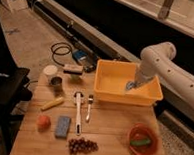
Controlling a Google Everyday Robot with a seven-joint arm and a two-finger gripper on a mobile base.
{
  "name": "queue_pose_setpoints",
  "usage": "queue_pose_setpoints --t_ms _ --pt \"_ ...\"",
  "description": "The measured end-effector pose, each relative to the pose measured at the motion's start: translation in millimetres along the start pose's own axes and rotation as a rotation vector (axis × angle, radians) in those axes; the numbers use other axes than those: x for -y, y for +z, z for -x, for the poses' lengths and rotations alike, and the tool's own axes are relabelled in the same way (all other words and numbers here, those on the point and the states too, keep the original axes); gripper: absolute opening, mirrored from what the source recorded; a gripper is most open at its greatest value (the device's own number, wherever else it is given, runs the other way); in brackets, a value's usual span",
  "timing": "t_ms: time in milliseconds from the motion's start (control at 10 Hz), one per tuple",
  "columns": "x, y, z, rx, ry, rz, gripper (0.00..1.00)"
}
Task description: Wipe tray with towel
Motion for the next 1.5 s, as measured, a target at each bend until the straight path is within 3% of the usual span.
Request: queue_pose_setpoints --t_ms 300,500,800,1000,1500 --pt "26 46 28 0.076 -0.014 0.022 0.00" --pt "33 83 30 0.127 0.000 0.022 0.00" --pt "61 120 18 0.164 0.057 0.000 0.00" --pt "64 130 12 0.171 0.080 0.000 0.00" --pt "63 132 8 0.170 0.090 0.004 0.00"
